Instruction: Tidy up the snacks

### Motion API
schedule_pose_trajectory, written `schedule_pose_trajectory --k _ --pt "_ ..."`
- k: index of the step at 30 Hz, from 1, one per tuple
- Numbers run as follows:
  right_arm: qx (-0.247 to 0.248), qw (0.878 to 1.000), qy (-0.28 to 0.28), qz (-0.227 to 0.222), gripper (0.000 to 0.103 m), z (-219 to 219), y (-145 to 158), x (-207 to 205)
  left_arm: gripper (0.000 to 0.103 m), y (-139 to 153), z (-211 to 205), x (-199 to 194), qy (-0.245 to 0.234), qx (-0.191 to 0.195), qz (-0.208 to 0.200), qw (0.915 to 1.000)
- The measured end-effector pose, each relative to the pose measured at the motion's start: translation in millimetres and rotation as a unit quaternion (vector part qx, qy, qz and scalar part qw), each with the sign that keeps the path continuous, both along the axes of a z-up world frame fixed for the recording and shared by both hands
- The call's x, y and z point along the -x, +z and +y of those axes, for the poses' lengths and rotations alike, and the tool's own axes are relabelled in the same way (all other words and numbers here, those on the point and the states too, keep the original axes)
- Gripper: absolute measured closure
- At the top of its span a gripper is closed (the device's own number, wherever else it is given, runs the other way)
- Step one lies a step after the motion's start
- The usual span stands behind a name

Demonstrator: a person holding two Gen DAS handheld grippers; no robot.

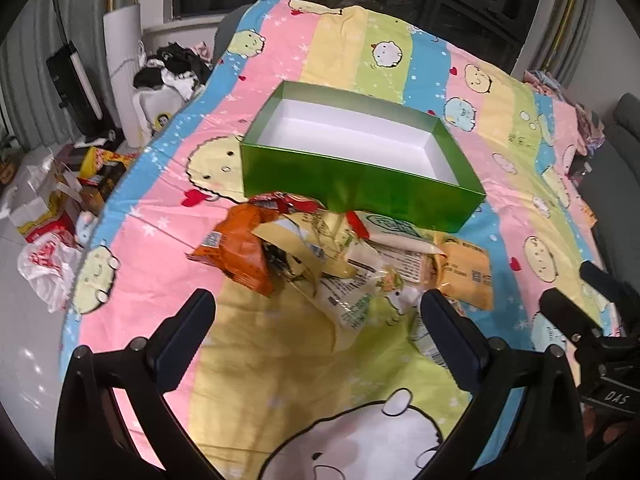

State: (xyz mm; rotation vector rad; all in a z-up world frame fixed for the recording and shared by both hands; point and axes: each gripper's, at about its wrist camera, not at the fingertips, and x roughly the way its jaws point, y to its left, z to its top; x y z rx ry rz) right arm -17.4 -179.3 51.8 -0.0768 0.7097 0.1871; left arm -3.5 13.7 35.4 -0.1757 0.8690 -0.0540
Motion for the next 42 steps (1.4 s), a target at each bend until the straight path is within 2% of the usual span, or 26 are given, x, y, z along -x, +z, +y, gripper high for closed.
schedule_pose_trajectory --k 8,12,15,20,23,30,32,34,35,37,42 --pt "-0.006 1.0 0.007 0.01 0.0 -0.4 -7.9 -1.4 0.0 -7.4 -2.3 -2.1 -0.011 0.02 0.017 0.9996" --pt "-0.043 0.998 0.045 0.03 0.0 -1.6 -20.8 -1.6 0.0 -15.8 -3.0 -4.0 -0.018 0.04 0.032 0.9985" --pt "-0.046 0.996 0.066 0.045 0.0 0.6 -36.7 -0.4 0.002 -22.2 -5.5 -5.3 -0.032 0.061 0.041 0.9967" --pt "-0.073 0.991 0.091 0.072 0.001 -0.8 -60.0 1.2 0.012 -35.0 -10.8 -8.2 -0.059 0.099 0.06 0.9916" --pt "-0.095 0.985 0.114 0.084 0.007 1.1 -70.9 -0.6 0.018 -40.1 -18.7 -11.1 -0.083 0.124 0.068 0.9865" --pt "-0.136 0.976 0.139 0.101 0.01 8.5 -90.0 -13.6 0.026 -50.0 -47.6 -17.7 -0.14 0.14 0.076 0.9773" --pt "-0.157 0.971 0.147 0.104 0.01 8.5 -94.7 -17.7 0.037 -54.2 -55.0 -21.4 -0.152 0.14 0.085 0.9747" --pt "-0.175 0.966 0.154 0.11 0.01 9.5 -99.8 -22.3 0.04 -59.9 -61.3 -25.0 -0.159 0.139 0.095 0.9729" --pt "-0.179 0.965 0.153 0.115 0.013 10.4 -102.3 -24.2 0.044 -62.0 -62.7 -26.1 -0.162 0.142 0.098 0.9716" --pt "-0.181 0.963 0.156 0.122 0.025 11.9 -105.8 -27.8 0.048 -64.9 -64.8 -28.1 -0.165 0.147 0.104 0.9697" --pt "-0.174 0.964 0.158 0.122 0.034 13.9 -107.5 -28.9 0.05 -67.3 -60.1 -31.2 -0.159 0.154 0.111 0.9689"
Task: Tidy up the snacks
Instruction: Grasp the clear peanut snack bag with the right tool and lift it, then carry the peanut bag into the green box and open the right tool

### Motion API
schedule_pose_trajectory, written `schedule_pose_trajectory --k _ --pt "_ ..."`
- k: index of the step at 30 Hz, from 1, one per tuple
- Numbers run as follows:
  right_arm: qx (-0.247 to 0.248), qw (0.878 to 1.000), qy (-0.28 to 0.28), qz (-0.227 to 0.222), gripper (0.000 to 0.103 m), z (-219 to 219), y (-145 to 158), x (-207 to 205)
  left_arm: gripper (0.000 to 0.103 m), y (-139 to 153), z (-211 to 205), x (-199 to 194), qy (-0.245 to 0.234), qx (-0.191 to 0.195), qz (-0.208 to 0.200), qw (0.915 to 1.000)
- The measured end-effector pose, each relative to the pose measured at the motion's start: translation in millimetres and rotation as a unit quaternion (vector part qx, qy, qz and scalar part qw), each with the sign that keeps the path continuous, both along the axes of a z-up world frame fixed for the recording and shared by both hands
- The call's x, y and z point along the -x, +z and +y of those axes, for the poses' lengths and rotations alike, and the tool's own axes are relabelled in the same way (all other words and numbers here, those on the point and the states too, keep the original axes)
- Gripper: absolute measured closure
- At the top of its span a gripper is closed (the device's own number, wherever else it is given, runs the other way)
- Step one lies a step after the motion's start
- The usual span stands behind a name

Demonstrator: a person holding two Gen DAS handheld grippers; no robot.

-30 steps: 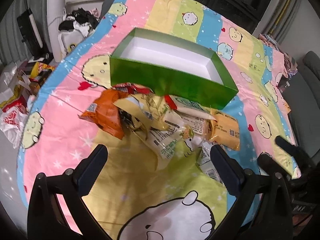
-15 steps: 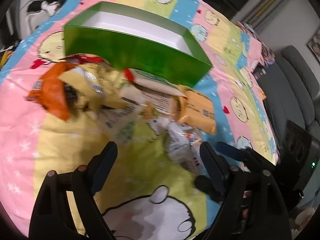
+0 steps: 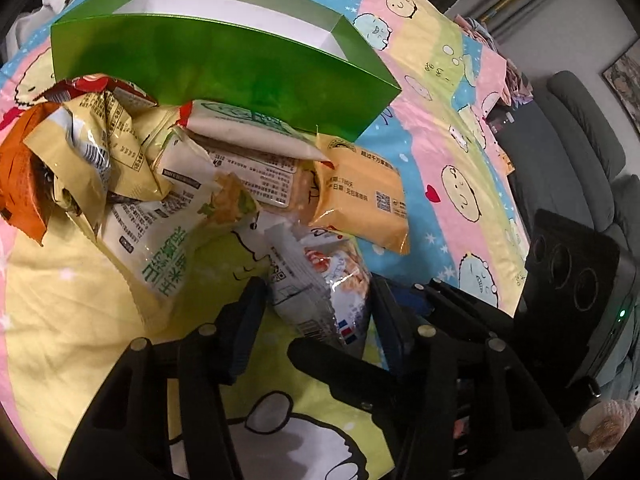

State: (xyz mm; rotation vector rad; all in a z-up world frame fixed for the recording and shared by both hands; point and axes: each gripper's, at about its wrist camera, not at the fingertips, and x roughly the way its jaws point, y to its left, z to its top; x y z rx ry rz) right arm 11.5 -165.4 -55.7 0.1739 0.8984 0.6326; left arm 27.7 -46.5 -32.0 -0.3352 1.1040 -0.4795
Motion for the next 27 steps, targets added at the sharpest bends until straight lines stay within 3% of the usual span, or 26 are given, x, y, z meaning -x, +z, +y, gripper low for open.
schedule_pose_trajectory --k 7,13,20,27 --pt "0.027 1.0 -0.004 -0.016 0.054 -0.3 -0.9 2.3 0.056 2.7 -3.9 1.1 -0.005 -0.02 -0.015 0.9997" --pt "0.027 0.999 -0.007 -0.026 0.058 -0.1 7.6 11.8 0.057 11.2 -2.8 7.0 -0.009 -0.018 -0.027 0.9994" --pt "0.016 0.996 -0.011 -0.087 0.058 -0.2 53.0 17.0 0.057 55.7 3.4 7.5 -0.011 -0.005 -0.092 0.9956" --pt "0.032 0.988 -0.009 -0.151 0.058 14.6 94.6 -24.5 0.057 91.7 13.6 -38.9 -0.001 -0.009 -0.14 0.99"
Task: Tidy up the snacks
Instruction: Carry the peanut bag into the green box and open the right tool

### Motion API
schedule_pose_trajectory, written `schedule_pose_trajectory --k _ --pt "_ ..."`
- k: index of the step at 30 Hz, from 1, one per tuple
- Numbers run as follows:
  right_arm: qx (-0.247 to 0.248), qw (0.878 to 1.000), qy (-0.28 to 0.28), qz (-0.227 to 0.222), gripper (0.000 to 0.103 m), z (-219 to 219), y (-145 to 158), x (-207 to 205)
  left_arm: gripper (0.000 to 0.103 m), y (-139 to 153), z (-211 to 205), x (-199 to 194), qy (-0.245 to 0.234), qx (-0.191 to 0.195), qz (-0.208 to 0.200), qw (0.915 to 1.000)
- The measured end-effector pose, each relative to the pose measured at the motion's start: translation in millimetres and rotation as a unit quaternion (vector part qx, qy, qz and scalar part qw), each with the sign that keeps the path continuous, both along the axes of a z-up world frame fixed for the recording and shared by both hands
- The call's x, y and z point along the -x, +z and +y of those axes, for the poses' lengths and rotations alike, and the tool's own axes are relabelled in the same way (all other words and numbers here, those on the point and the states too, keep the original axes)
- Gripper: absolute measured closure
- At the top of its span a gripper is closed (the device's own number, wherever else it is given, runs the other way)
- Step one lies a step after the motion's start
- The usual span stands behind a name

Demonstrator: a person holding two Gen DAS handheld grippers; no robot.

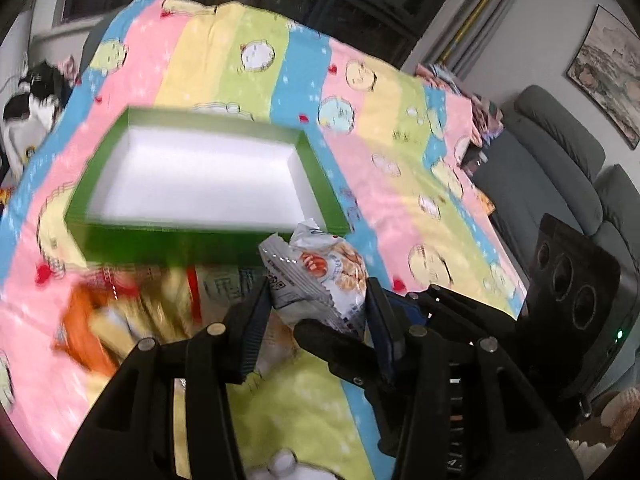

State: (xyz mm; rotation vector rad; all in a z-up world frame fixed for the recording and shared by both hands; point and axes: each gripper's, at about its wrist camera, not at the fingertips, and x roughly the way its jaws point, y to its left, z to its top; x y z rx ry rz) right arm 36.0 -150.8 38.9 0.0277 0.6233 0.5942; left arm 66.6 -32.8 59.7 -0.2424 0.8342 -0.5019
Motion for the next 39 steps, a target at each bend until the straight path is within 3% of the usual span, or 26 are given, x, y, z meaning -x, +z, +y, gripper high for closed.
schedule_pose_trajectory --k 5,11,19,21,23,26,29,33,36,39 --pt "0.009 1.0 -0.006 -0.021 0.058 12.7 15.2 -40.4 0.057 9.6 11.4 -41.5 0.013 0.007 -0.014 0.9998" --pt "0.025 1.0 -0.007 -0.011 0.058 22.6 10.7 -87.9 0.056 -3.1 26.9 -87.4 0.027 0.034 0.024 0.9988" --pt "0.034 0.999 -0.013 0.021 0.058 24.2 -4.2 -113.6 0.055 -17.3 28.2 -108.9 0.042 0.045 0.058 0.9964" --pt "0.036 0.999 -0.019 0.022 0.057 23.9 -5.5 -113.7 0.048 -16.4 26.5 -107.8 0.047 0.035 0.053 0.9969" --pt "0.039 0.999 -0.023 0.022 0.053 23.9 -5.3 -111.6 0.033 -12.1 25.1 -104.2 0.054 0.016 0.038 0.9977" --pt "0.05 0.998 -0.034 0.013 0.048 24.5 -3.0 -105.0 0.018 -6.3 26.9 -101.2 0.061 0.006 0.024 0.9978" --pt "0.057 0.998 -0.038 0.0 0.046 22.7 3.9 -92.2 0.012 2.8 30.7 -92.2 0.074 -0.007 0.005 0.9972" --pt "0.061 0.996 -0.053 -0.025 0.031 18.0 18.1 -71.7 0.011 15.6 35.6 -77.1 0.092 -0.027 -0.017 0.9953" --pt "0.062 0.996 -0.058 -0.033 0.029 15.4 27.7 -58.4 0.0 21.7 39.3 -62.3 0.105 -0.044 -0.028 0.9931" --pt "0.057 0.995 -0.068 -0.041 0.025 11.2 38.6 -43.2 0.001 25.7 43.6 -47.0 0.113 -0.052 -0.038 0.9915"
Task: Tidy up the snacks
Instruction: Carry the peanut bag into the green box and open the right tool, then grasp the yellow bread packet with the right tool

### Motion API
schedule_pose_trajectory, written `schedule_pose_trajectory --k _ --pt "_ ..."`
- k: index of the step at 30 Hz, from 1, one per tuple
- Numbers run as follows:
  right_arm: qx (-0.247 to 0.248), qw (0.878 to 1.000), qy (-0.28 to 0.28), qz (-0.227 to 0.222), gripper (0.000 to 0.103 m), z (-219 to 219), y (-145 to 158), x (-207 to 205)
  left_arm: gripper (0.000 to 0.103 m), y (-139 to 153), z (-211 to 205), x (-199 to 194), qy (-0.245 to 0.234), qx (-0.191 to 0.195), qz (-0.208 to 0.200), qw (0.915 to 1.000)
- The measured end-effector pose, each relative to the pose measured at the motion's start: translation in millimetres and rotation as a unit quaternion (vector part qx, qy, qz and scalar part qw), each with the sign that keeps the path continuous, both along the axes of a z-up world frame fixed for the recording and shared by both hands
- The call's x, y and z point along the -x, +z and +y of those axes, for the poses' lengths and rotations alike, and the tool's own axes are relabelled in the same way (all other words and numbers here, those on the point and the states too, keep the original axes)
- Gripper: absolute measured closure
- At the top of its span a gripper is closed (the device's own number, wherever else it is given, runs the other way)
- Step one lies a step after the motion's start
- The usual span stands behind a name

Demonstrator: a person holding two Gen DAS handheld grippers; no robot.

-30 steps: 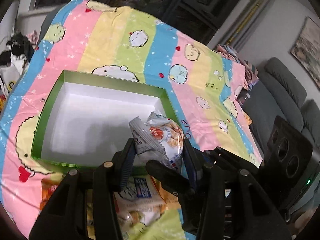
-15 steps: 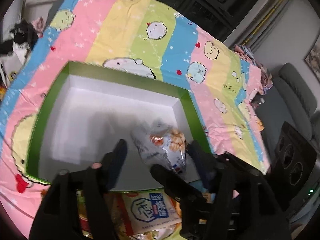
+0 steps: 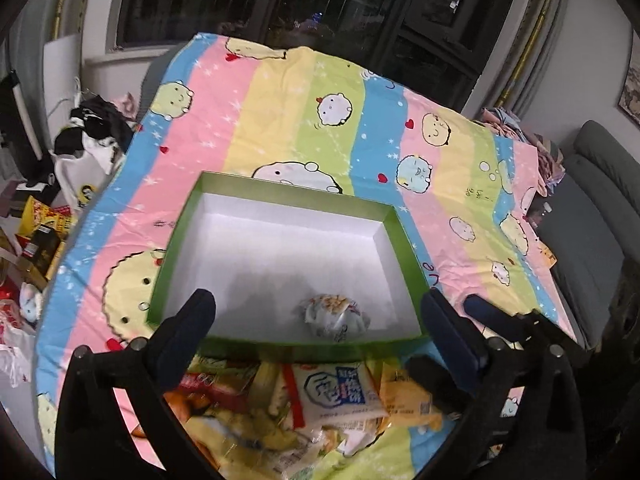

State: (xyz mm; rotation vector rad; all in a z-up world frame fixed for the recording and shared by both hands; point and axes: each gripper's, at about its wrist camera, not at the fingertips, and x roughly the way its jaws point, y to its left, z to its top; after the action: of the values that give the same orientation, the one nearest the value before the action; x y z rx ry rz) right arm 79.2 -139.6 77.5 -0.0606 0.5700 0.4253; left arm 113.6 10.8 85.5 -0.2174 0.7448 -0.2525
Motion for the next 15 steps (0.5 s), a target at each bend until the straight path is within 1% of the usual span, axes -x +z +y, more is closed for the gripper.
schedule_pose_trajectory --k 1,2,4,15 --pt "0.0 1.0 -0.004 -0.001 0.023 -1.0 2.3 4.0 0.001 0.0 1.4 4.0 0.001 -0.002 0.001 1.0" --pt "0.0 1.0 -0.008 -0.002 0.022 -2.4 3.7 7.8 0.001 -0.3 2.3 7.9 0.003 -0.005 0.003 1.0" --pt "-0.001 1.0 -0.011 -0.002 0.022 -4.9 6.2 15.8 0.001 -1.8 4.2 17.6 0.004 -0.008 0.006 0.9999" --pt "-0.002 1.0 -0.023 0.012 0.022 -15.9 8.3 50.5 0.001 -15.2 15.9 62.5 0.02 0.006 0.034 0.9992"
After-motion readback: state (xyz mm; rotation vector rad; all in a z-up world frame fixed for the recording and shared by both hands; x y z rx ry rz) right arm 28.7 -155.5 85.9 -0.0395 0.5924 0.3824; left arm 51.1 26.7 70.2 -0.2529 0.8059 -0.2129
